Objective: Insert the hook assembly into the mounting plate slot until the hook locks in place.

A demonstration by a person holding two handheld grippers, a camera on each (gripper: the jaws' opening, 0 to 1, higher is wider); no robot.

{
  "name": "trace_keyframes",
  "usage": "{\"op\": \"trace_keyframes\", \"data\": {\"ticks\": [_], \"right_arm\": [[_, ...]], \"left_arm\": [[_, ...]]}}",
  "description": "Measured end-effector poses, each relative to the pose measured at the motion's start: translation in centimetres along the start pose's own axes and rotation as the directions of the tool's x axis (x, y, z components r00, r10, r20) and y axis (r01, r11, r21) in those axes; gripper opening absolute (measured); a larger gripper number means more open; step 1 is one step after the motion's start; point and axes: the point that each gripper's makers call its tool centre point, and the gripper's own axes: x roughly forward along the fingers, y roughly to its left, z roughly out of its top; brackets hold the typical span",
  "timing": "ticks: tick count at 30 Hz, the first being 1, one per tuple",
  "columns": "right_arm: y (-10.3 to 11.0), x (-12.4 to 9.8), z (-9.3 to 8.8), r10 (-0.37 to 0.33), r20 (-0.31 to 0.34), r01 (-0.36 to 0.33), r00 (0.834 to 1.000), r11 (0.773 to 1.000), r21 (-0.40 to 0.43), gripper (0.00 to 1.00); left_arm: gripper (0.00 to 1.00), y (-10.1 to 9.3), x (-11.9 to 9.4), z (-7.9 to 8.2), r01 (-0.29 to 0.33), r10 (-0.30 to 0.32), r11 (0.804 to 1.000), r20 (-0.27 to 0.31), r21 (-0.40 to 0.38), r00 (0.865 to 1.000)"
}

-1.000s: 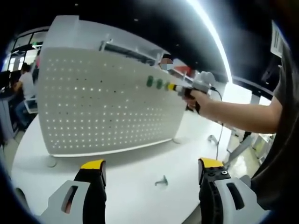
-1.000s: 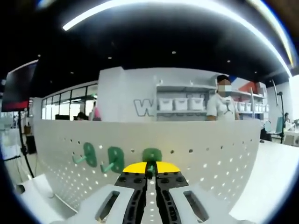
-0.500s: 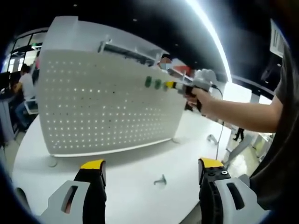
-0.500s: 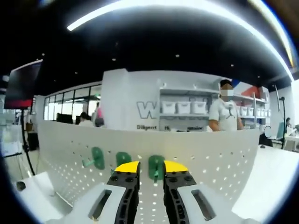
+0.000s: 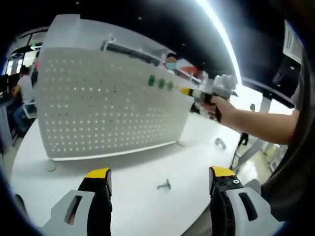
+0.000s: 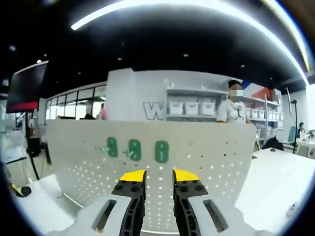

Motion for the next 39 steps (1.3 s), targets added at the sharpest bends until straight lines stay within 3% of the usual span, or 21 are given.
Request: {"op": "trace_keyframes", "data": {"ticks": [12, 19, 28, 31, 39], "right_arm": [[-1.6, -4.6, -4.0, -0.056, -0.07, 0.059, 0.996, 0.997, 0.043, 0.19], [-1.1, -6.9, -6.1, -0.052, -0.116, 0.061, 0.992, 0.995, 0.079, 0.2], [1.5, -9.5, -8.6, 0.02, -0.179, -0.012, 0.984, 0.999, 0.044, 0.2], [2.8, -10.7, -9.5, 0.062, -0.208, -0.047, 0.976, 0.996, 0.076, 0.2], [5.1, -13.0, -10.1, 0.135, -0.237, -0.127, 0.962, 0.991, 0.047, 0.2]], "left_arm": [[0.82, -0.7, -0.2, -0.6, 0.021, -0.021, 1.0, -0.019, 0.009, 1.0], [0.82, -1.2, -0.4, -0.6, 0.027, -0.026, 1.0, -0.02, 0.015, 0.999], [0.82, -1.8, -0.7, -0.9, 0.032, -0.032, 0.999, -0.021, 0.021, 0.999], [0.82, -1.9, -0.8, -1.0, 0.03, -0.03, 0.999, -0.024, 0.022, 0.999], [0.82, -2.0, -1.2, -1.1, 0.029, -0.028, 0.999, -0.03, 0.03, 0.999]]}}
